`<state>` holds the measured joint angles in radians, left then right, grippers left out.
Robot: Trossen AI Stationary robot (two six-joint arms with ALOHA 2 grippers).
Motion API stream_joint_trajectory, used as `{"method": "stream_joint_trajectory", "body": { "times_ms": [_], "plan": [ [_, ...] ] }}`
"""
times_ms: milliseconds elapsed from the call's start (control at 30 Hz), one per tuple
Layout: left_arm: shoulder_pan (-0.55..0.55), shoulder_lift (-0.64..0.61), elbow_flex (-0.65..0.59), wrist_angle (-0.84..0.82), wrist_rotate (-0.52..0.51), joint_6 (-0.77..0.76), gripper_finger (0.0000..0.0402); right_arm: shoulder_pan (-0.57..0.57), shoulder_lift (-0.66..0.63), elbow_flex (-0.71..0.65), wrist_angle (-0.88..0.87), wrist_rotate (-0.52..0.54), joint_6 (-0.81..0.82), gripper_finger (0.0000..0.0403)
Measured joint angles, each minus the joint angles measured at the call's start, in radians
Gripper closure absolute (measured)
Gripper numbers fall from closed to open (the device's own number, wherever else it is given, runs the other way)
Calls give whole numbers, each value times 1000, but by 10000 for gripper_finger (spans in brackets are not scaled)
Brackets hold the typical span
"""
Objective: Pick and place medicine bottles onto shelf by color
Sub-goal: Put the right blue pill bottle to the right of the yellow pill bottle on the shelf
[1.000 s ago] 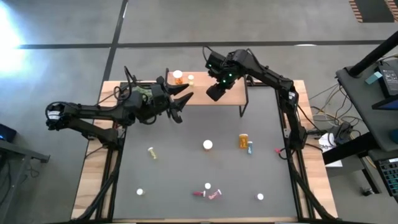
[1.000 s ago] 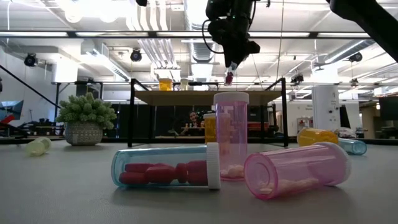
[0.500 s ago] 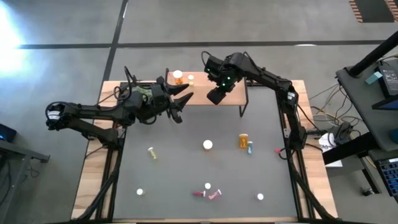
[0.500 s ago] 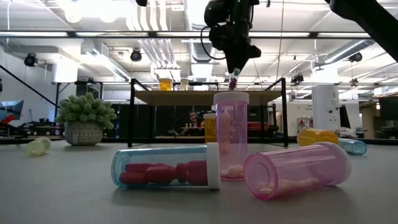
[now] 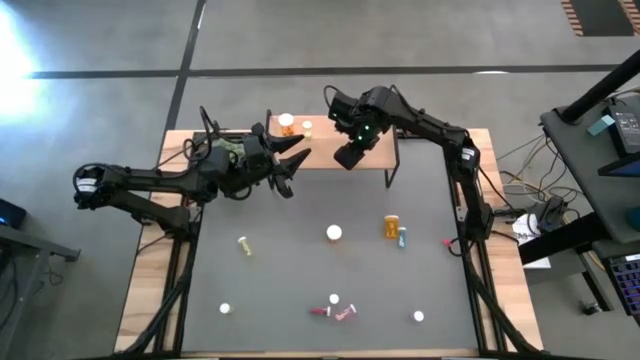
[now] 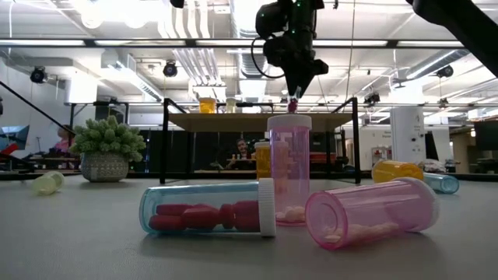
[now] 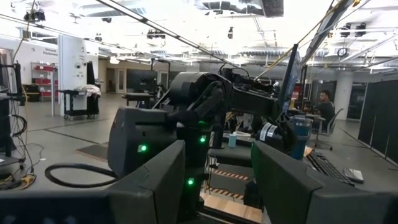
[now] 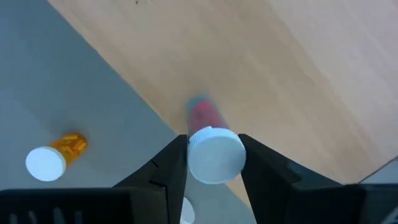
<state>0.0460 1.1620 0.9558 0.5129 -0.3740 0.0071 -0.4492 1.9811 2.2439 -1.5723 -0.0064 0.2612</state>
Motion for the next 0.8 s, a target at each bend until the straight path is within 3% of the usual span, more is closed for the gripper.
{"method": "stream_joint_trajectory", "body": {
  "times_ms": [633, 800],
  "plan": [
    [0, 0, 0, 0, 0, 0, 233, 0, -4, 0, 1, 40, -15, 270],
    [0, 0, 0, 0, 0, 0, 233, 0, -4, 0, 2, 86, -16, 251]
  ]
}}
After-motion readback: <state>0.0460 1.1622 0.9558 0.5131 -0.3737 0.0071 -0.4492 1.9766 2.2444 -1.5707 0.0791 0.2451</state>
